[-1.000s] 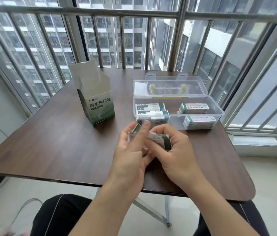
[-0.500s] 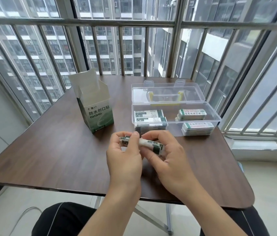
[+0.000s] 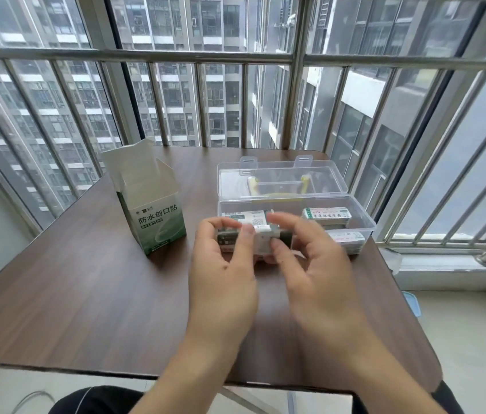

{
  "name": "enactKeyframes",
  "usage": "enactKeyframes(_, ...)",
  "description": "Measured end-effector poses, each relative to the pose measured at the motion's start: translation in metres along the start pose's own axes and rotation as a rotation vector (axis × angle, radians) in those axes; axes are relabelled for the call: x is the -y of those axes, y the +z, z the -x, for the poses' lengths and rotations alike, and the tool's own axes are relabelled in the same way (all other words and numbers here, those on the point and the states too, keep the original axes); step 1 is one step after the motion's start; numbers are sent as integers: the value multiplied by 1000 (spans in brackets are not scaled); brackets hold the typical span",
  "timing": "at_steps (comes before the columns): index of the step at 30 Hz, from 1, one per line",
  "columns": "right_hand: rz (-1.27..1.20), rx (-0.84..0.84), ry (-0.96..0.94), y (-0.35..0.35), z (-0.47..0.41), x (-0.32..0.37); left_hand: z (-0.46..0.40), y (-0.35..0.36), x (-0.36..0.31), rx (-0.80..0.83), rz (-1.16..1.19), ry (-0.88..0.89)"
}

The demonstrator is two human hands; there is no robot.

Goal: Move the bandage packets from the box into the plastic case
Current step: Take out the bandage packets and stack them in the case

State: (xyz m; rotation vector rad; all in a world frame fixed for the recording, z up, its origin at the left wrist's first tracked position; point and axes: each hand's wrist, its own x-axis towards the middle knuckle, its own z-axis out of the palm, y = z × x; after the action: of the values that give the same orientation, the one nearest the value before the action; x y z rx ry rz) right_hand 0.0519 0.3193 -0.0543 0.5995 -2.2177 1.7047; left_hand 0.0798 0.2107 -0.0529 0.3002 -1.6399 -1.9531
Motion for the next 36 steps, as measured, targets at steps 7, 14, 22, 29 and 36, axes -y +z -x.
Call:
enactKeyframes(7, -526, 110, 561, -28, -88, 21, -67, 8, -30, 179, -162, 4)
enactKeyframes(14, -351, 226, 892, -29, -136, -4, -104, -25, -2, 33, -657, 446)
enactKeyframes(22, -250, 302, 1008, -14, -140, -13, -103, -28, 34, 181, -698, 486)
enactKeyframes(29, -180, 299, 997, 0, -136, -14, -98, -28, 36, 166, -644, 425)
enactKeyframes(36, 53, 280, 885, 7, -136, -18, -96, -28, 41, 160, -595, 379)
